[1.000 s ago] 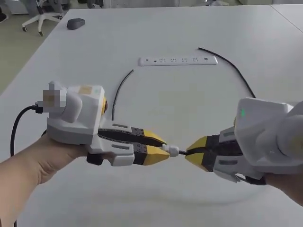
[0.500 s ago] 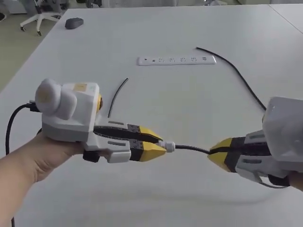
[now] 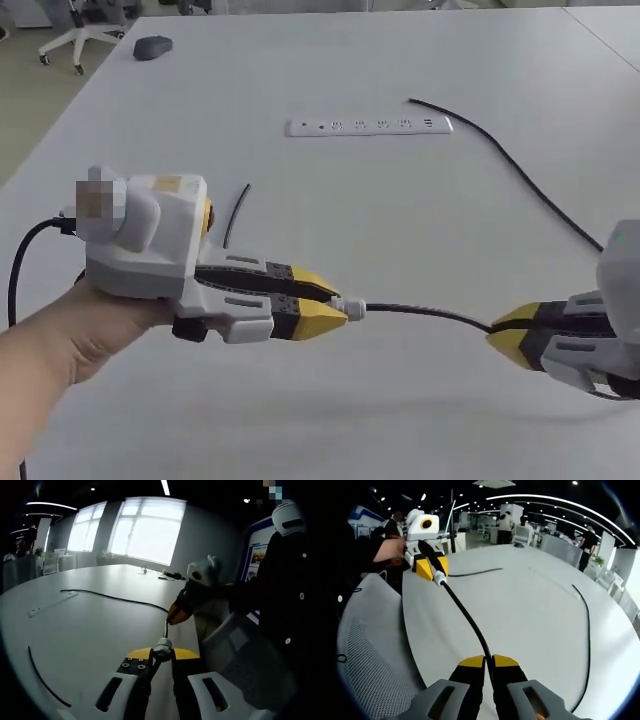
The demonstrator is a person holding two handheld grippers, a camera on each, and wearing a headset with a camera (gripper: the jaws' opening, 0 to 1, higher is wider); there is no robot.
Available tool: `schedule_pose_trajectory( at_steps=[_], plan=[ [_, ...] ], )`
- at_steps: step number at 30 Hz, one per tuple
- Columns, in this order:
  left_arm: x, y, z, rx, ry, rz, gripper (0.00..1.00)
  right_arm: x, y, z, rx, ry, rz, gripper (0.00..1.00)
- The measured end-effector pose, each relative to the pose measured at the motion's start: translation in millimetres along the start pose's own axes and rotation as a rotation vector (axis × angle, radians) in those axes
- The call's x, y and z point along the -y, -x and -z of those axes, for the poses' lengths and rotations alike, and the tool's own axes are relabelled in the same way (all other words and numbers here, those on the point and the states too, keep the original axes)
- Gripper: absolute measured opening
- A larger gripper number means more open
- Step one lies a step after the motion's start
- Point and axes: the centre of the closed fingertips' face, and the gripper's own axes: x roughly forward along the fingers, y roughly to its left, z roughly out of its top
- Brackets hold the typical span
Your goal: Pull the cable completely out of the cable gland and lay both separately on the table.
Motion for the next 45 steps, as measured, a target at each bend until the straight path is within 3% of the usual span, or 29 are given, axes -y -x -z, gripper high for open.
schedule_pose_trajectory(
  at_steps=[5,11,13,14,16,17,19,23,24,26,30,36,39,45],
  plan=[
    [-0.8,0.1,1.5,-0.006,0.007,-0.003,0.15,7.4,1.7,10.8,-0.021,0.012,0.016,0.0],
    [-3.7,-1.5,0.4,-0.005,-0.002,-0.012,0.15,5.9,0.9,8.8,-0.019,0.016,0.006,0.01],
    [-4.6,-1.5,-0.2,-0.006,-0.004,-0.014,0.15,0.2,1.8,0.6,0.016,0.004,-0.021,0.04],
    [-4.4,-1.6,0.1,-0.009,-0.004,-0.012,0.15,-3.6,2.1,-10.9,0.061,0.029,-0.032,0.1],
    [-3.9,-1.8,1.2,-0.015,-0.008,-0.007,0.15,-7.9,2.7,-21.3,0.078,0.063,-0.021,0.21],
    [-4.3,-2.1,1.2,-0.015,-0.007,-0.009,0.15,-16.2,2.4,-29.6,0.107,0.098,-0.059,0.21],
    [-3.5,-3.4,2.2,-0.021,-0.008,-0.004,0.15,-29.5,2.8,-47.4,0.155,0.128,-0.087,0.16],
    [-0.6,-6.7,2.3,-0.026,-0.014,0.005,0.15,-53.1,-1.5,-73.5,0.207,0.23,-0.146,0.15],
    [0.2,-7.2,1.9,-0.026,-0.014,0.007,0.15,-52.8,-3.1,-75.5,0.205,0.226,-0.132,0.15],
    [1.6,-7.9,1.3,-0.027,-0.018,0.009,0.15,-60.9,-6.2,-79.7,0.209,0.249,-0.164,0.16],
    [4.9,-8.2,0.9,-0.03,-0.022,0.016,0.15,-67.9,-14.6,-83.6,0.194,0.285,-0.176,0.11],
    [8.5,-8.8,-1.1,-0.026,-0.034,0.02,0.15,-76.5,-25.6,-78.0,0.143,0.347,-0.194,0.03],
    [8.7,-8.8,-0.2,-0.03,-0.033,0.019,0.15,-74.6,-26.9,-76.6,0.132,0.368,-0.187,0.0],
    [7.9,-8.5,-0.4,-0.031,-0.038,0.013,0.15,-70.5,-25.6,-74.3,0.123,0.342,-0.169,0.0]
  ],
)
